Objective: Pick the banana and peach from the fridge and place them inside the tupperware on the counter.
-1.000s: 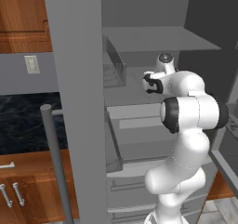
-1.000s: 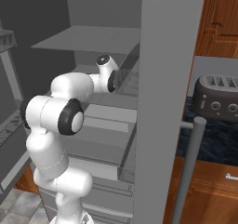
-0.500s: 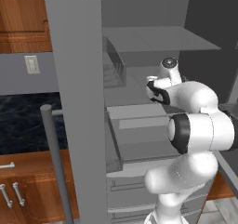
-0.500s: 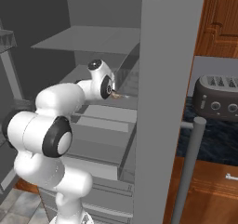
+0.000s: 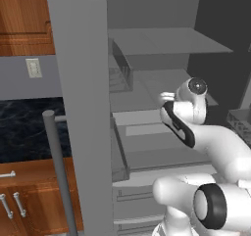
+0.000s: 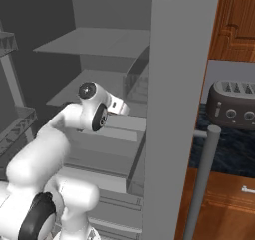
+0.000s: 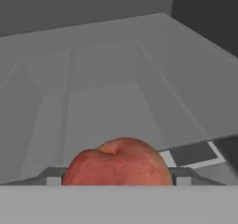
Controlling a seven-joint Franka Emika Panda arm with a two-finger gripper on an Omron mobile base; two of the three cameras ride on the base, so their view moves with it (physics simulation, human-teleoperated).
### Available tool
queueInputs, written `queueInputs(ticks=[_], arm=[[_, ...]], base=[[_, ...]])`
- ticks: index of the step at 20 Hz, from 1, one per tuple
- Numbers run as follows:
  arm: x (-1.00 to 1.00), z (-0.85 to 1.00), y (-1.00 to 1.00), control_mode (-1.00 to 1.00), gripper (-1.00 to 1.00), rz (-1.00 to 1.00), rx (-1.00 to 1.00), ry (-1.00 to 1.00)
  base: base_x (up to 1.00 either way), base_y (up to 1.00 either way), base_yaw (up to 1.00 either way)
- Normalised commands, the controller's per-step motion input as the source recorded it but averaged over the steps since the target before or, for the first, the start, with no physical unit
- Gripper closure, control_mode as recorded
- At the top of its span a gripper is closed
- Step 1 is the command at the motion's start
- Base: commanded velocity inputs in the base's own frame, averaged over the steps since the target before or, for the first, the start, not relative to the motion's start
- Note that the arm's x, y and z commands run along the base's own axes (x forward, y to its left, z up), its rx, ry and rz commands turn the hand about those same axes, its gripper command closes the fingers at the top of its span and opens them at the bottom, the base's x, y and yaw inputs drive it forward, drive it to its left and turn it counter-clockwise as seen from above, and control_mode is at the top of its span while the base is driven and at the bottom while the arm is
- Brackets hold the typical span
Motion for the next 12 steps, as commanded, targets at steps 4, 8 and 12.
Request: queueInputs(ticks=[4,8,12], arm=[[-1.0,0.84,0.01,-1.0,1.0,0.36,0.0,-0.15],[-0.77,1.0,0.13,-1.0,1.0,0.32,-0.03,-0.02],[-0.36,1.0,0.36,-1.0,1.0,0.24,-0.08,0.17]], base=[[0.0,0.0,0.0],[0.0,0.0,0.0],[0.0,0.0,0.0]])
